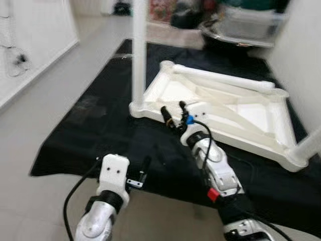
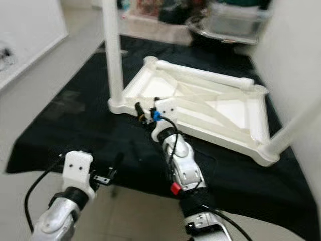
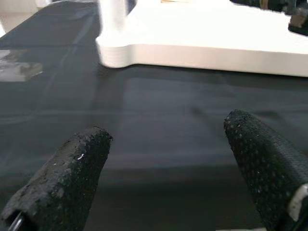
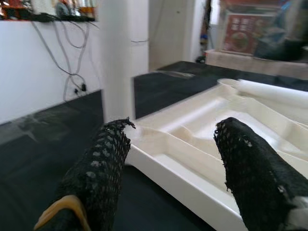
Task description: Building children table
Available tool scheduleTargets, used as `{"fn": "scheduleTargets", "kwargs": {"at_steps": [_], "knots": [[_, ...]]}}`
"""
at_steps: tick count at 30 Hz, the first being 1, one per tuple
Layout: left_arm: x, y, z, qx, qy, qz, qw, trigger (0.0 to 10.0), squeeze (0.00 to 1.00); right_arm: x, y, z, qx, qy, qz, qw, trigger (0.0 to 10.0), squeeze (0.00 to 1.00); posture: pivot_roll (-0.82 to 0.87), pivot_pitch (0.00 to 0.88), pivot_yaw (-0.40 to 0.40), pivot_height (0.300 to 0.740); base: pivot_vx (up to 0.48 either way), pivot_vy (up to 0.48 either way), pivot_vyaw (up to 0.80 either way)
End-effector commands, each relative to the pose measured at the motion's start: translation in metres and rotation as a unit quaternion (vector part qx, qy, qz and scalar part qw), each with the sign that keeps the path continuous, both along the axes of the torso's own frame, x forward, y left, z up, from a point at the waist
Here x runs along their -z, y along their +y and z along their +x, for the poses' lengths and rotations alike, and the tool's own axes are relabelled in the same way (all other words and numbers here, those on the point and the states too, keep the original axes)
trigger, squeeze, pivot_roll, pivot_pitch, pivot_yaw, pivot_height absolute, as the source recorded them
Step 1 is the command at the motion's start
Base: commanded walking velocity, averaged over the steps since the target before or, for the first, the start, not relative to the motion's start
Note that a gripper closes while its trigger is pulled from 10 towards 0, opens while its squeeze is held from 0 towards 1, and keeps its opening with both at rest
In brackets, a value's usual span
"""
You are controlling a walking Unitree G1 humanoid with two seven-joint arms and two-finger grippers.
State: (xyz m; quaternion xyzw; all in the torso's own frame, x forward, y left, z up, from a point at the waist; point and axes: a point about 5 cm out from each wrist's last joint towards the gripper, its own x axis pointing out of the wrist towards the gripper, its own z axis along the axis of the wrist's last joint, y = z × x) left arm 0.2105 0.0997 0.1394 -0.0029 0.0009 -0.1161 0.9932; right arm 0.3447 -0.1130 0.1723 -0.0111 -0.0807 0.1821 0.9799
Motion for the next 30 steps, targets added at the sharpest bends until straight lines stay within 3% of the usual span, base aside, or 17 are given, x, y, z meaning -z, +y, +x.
{"fn": "scheduleTargets", "kwargs": {"at_steps": [1,6,8,12,16,17,19,30], "knots": [[-0.001,-0.004,-0.001,0.009,0.000,-0.006,1.000,10.0,0.00,-0.005,-0.002,0.006,-0.009,-0.001,0.002,1.000,10.0,0.00,0.09,0.093,-0.084,0.740,0.000,0.000,0.00],[-0.002,-0.004,-0.001,0.009,-0.001,-0.006,1.000,10.0,0.00,-0.010,0.001,0.017,-0.032,0.011,-0.033,0.999,10.0,0.00,0.09,0.100,-0.083,0.740,0.000,0.000,0.00],[-0.004,-0.004,-0.001,0.010,-0.003,-0.009,1.000,10.0,0.00,-0.017,0.006,0.033,-0.050,0.041,-0.068,0.996,10.0,0.00,0.09,0.106,-0.084,0.740,0.000,0.000,0.00],[-0.005,-0.004,-0.001,0.012,-0.004,-0.011,1.000,10.0,0.00,-0.023,0.008,0.042,-0.056,0.052,-0.079,0.994,10.0,0.00,0.09,0.116,-0.086,0.740,0.000,0.000,0.00],[-0.012,-0.009,-0.006,0.034,-0.015,-0.026,0.999,10.0,0.00,-0.038,0.026,0.059,-0.092,0.081,-0.151,0.981,10.0,0.00,0.09,0.146,-0.104,0.740,0.000,0.000,0.00],[-0.012,-0.009,-0.006,0.034,-0.015,-0.026,0.999,10.0,0.00,-0.038,0.026,0.059,-0.092,0.081,-0.151,0.981,10.0,0.00,0.09,0.146,-0.104,0.740,0.000,0.000,0.00],[-0.017,-0.014,-0.011,0.044,-0.021,-0.031,0.998,10.0,0.00,-0.042,0.035,0.062,-0.111,0.092,-0.197,0.970,10.0,0.00,0.09,0.171,-0.119,0.740,0.000,0.000,0.00],[-0.023,-0.024,-0.027,0.052,-0.020,-0.040,0.998,10.0,0.00,-0.045,0.052,0.063,-0.136,0.108,-0.258,0.950,10.0,0.00,0.09,0.230,-0.153,0.740,0.000,0.000,0.00]]}}
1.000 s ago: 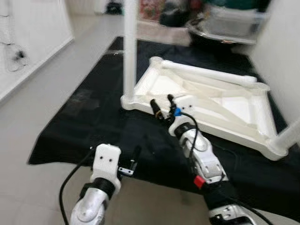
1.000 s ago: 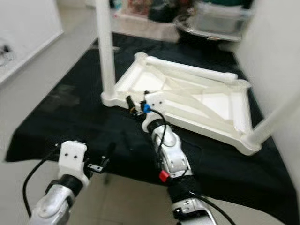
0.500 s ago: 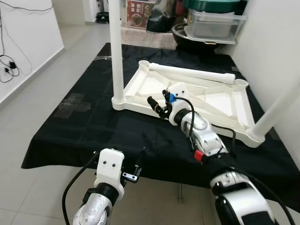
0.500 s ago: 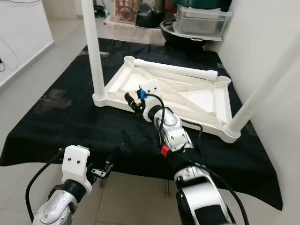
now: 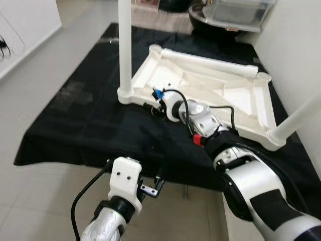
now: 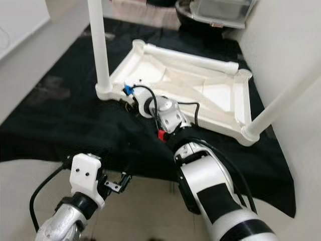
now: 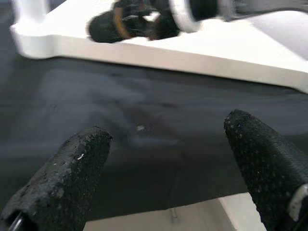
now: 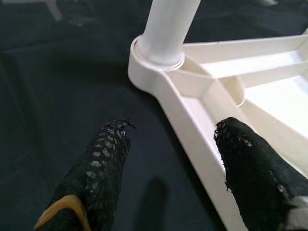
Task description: Building children table
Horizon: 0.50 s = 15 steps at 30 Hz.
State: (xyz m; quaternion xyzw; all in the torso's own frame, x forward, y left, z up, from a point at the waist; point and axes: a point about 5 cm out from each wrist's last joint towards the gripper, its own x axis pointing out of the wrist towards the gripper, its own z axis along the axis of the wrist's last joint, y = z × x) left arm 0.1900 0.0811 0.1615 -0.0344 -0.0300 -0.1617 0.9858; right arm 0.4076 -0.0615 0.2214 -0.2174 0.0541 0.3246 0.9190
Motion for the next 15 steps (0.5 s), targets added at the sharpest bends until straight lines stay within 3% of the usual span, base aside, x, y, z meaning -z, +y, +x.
{"fn": "scheduleTargets", "kwargs": {"at_steps": [1,9,15], "knots": [[-0.004,-0.008,-0.011,0.008,0.007,-0.009,1.000,10.0,0.00,0.003,0.002,0.001,0.003,0.013,-0.031,0.999,10.0,0.00,0.09,0.248,-0.165,0.740,0.000,0.000,0.00],[-0.009,-0.018,-0.021,0.018,0.010,-0.019,1.000,10.0,0.00,-0.026,0.000,0.010,0.053,-0.031,-0.005,0.998,10.0,0.00,0.09,0.269,-0.168,0.740,0.000,0.000,0.00],[-0.010,-0.019,-0.024,0.019,0.013,-0.020,1.000,10.0,0.00,-0.030,-0.006,0.013,0.081,-0.037,-0.003,0.996,10.0,0.00,0.08,0.277,-0.170,0.740,0.000,0.000,0.00]]}}
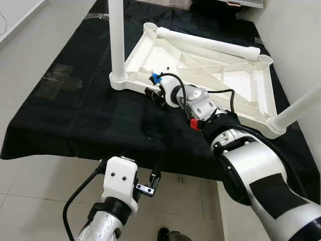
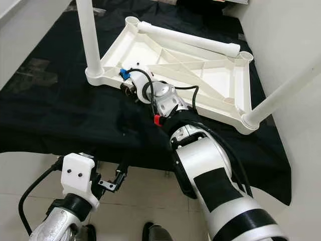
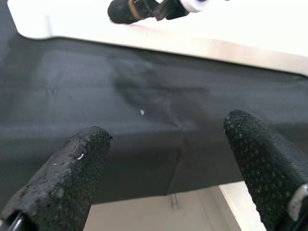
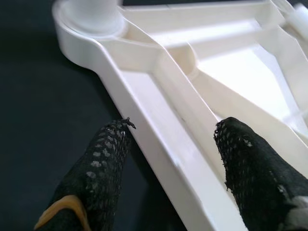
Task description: Building children table
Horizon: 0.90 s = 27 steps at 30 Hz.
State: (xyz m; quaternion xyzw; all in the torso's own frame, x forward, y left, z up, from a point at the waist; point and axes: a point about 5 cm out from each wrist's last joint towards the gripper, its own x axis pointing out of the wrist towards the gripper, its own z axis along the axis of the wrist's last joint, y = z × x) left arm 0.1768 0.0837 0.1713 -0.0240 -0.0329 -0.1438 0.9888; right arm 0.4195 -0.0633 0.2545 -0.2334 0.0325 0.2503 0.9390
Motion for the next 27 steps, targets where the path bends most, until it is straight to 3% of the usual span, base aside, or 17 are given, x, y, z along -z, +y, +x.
{"fn": "scheduleTargets", "kwargs": {"at_steps": [1,11,20,21,22,23,24,27], "knots": [[-0.001,-0.022,-0.012,0.038,0.018,-0.030,0.999,10.0,0.00,0.003,-0.005,0.001,0.015,0.007,0.004,1.000,10.0,0.00,0.08,0.280,-0.168,0.740,0.000,0.000,0.00],[-0.003,-0.022,-0.014,0.031,0.025,-0.030,0.999,10.0,0.00,0.007,0.006,-0.001,-0.005,0.019,-0.020,1.000,10.0,0.00,0.08,0.298,-0.174,0.740,0.000,0.000,0.00],[-0.004,-0.020,-0.012,0.018,0.024,-0.029,0.999,10.0,0.00,0.017,0.026,-0.008,-0.063,0.048,-0.067,0.995,10.0,0.00,0.07,0.305,-0.181,0.740,0.000,0.000,0.00],[-0.004,-0.020,-0.012,0.016,0.024,-0.028,0.999,10.0,0.00,0.018,0.028,-0.010,-0.077,0.050,-0.083,0.992,3.8,0.00,0.07,0.306,-0.184,0.740,0.000,0.000,0.00],[-0.004,-0.019,-0.012,0.014,0.024,-0.029,0.999,10.0,0.00,0.019,0.030,-0.011,-0.091,0.051,-0.093,0.990,1.0,0.00,0.07,0.306,-0.186,0.740,0.000,0.000,0.00],[-0.004,-0.019,-0.012,0.014,0.024,-0.029,0.999,10.0,0.00,0.019,0.030,-0.011,-0.091,0.051,-0.093,0.990,1.0,0.00,0.07,0.306,-0.186,0.740,0.000,0.000,0.00],[-0.004,-0.019,-0.012,0.012,0.025,-0.028,0.999,10.0,0.00,0.019,0.032,-0.012,-0.101,0.054,-0.100,0.988,0.0,0.00,0.07,0.306,-0.186,0.740,0.000,0.000,0.00],[-0.004,-0.019,-0.012,0.011,0.025,-0.028,0.999,10.0,0.00,0.018,0.034,-0.013,-0.113,0.056,-0.108,0.986,0.0,0.00,0.06,0.306,-0.190,0.740,0.000,0.000,0.00]]}}
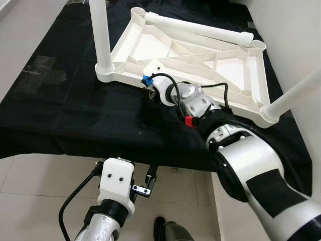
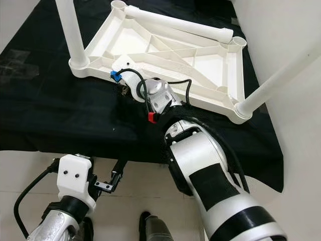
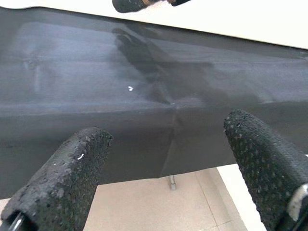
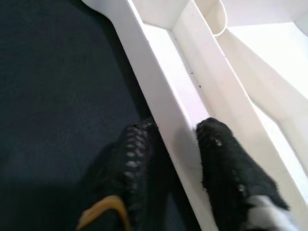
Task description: Building children table
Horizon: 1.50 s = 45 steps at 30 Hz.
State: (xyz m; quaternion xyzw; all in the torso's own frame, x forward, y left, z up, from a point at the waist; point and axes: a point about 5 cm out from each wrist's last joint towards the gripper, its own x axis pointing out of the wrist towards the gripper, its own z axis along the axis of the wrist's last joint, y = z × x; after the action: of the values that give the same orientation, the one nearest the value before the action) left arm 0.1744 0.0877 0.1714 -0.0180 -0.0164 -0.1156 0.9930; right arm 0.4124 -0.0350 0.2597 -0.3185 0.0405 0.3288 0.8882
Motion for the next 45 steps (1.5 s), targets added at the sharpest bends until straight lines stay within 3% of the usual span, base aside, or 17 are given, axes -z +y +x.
{"fn": "scheduleTargets", "kwargs": {"at_steps": [1,5,6,7,12,13,19,20,34,41,43,45], "knots": [[-0.004,-0.022,-0.009,0.037,0.009,-0.036,0.999,10.0,0.00,0.023,0.008,-0.006,-0.034,0.050,-0.030,0.998,0.0,0.00,0.06,0.306,-0.190,0.740,0.000,0.000,0.00],[-0.004,-0.022,-0.008,0.033,0.008,-0.037,0.999,10.0,0.00,0.020,0.011,-0.008,-0.057,0.051,-0.040,0.996,0.0,0.00,0.05,0.305,-0.192,0.740,0.000,0.000,0.00],[-0.004,-0.022,-0.007,0.031,0.008,-0.036,0.999,10.0,0.00,0.020,0.012,-0.009,-0.066,0.054,-0.044,0.995,8.9,0.00,0.05,0.306,-0.192,0.740,0.000,0.000,0.00],[-0.004,-0.022,-0.007,0.030,0.008,-0.036,0.999,10.0,0.00,0.018,0.014,-0.009,-0.074,0.055,-0.044,0.995,10.0,0.00,0.05,0.305,-0.192,0.740,0.000,0.000,0.00],[-0.003,-0.022,-0.006,0.029,0.008,-0.036,0.999,10.0,0.00,0.016,0.018,-0.011,-0.085,0.058,-0.043,0.994,10.0,0.00,0.05,0.305,-0.194,0.740,0.000,0.000,0.00],[-0.003,-0.022,-0.006,0.027,0.008,-0.036,0.999,10.0,0.00,0.016,0.019,-0.011,-0.085,0.061,-0.037,0.994,10.0,1.00,0.05,0.305,-0.194,0.740,0.000,0.000,0.00],[-0.002,-0.021,-0.007,0.022,0.009,-0.034,0.999,10.0,0.00,0.013,0.023,-0.011,-0.081,0.056,-0.028,0.995,10.0,1.00,0.05,0.307,-0.197,0.740,0.000,0.000,0.00],[-0.002,-0.020,-0.007,0.021,0.009,-0.034,0.999,10.0,0.00,0.014,0.024,-0.012,-0.084,0.056,-0.031,0.994,10.0,0.00,0.05,0.307,-0.197,0.740,0.000,0.000,0.00],[-0.006,-0.020,-0.004,0.016,0.001,-0.034,0.999,10.0,0.00,0.041,0.034,-0.020,-0.102,0.082,-0.111,0.985,10.0,0.00,0.04,0.309,-0.200,0.740,0.000,0.000,0.00],[-0.006,-0.022,-0.005,0.014,0.000,-0.035,0.999,10.0,0.00,0.034,0.029,-0.013,-0.023,0.059,-0.064,0.996,10.0,0.00,0.04,0.313,-0.204,0.740,0.000,0.000,0.00],[-0.006,-0.022,-0.005,0.013,0.001,-0.034,0.999,10.0,0.00,0.036,0.027,-0.014,-0.029,0.065,-0.068,0.995,10.0,0.00,0.04,0.311,-0.206,0.740,0.000,0.000,0.00],[-0.005,-0.021,-0.005,0.011,0.002,-0.033,0.999,10.0,0.00,0.044,0.026,-0.018,-0.077,0.099,-0.098,0.987,10.0,0.00,0.04,0.312,-0.208,0.740,0.000,0.000,0.00]]}}
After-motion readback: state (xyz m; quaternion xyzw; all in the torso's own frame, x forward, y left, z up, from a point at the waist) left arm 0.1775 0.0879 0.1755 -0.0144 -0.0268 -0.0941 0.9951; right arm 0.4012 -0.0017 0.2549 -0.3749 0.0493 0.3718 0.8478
